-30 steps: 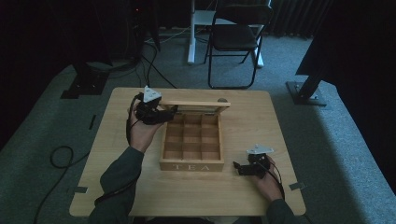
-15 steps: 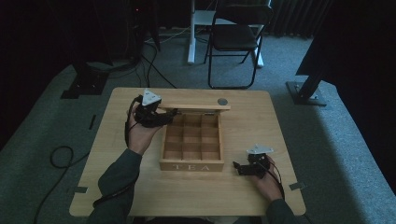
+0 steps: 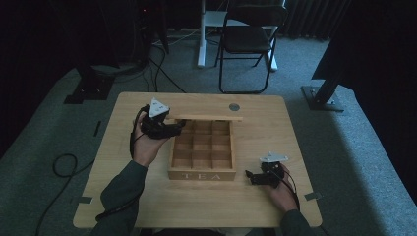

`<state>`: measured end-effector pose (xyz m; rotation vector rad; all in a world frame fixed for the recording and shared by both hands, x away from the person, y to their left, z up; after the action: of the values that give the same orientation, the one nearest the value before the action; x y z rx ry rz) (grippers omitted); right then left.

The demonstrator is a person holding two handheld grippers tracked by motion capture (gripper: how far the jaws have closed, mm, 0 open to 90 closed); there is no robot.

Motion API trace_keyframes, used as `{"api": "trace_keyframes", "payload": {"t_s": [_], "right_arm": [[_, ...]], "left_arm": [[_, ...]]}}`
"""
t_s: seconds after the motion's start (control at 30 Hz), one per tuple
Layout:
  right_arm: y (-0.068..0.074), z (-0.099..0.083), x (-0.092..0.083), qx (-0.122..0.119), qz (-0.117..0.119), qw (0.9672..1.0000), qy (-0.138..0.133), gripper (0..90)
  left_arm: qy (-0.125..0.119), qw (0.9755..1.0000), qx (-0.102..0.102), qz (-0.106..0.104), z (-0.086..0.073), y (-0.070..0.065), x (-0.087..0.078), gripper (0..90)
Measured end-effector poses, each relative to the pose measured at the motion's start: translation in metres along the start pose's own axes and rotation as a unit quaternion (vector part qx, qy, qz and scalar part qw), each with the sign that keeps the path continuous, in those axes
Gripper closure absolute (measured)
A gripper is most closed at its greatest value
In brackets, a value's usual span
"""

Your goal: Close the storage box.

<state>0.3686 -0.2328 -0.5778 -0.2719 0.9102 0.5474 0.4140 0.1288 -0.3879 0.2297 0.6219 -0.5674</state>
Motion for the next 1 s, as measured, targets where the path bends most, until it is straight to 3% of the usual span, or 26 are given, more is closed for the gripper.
{"api": "trace_keyframes", "payload": {"t_s": [0.33, 0.73, 0.83, 1.0], "right_arm": [[0.0, 0.0, 0.0, 0.0, 0.0, 1.0, 0.0, 12.3], [0.0, 0.0, 0.0, 0.0, 0.0, 1.0, 0.0, 12.4], [0.0, 0.0, 0.0, 0.0, 0.0, 1.0, -0.001, 12.3], [0.0, 0.0, 0.0, 0.0, 0.0, 1.0, 0.0, 12.3]], "left_arm": [[-0.002, 0.9998, 0.018, -0.013, -0.009, -0.001, -0.002, 26.4], [-0.001, 0.9995, 0.03, 0.006, -0.017, -0.008, -0.004, 26.4], [0.002, 0.9995, 0.028, 0.016, -0.019, -0.011, -0.005, 26.0], [0.0, 0.9999, 0.008, 0.008, -0.025, -0.011, -0.004, 24.6]]}}
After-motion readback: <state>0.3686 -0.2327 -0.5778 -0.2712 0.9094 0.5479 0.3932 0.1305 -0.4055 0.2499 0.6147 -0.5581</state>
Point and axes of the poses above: each handheld gripper's, and its own axes: x roughly forward along the jaws, z roughly out of its top, y roughly to its left, the point moved 4 cm from there along x, roughly forward along the jaws, and after that the axes turned 10 degrees about y, right-handed, at the moved point
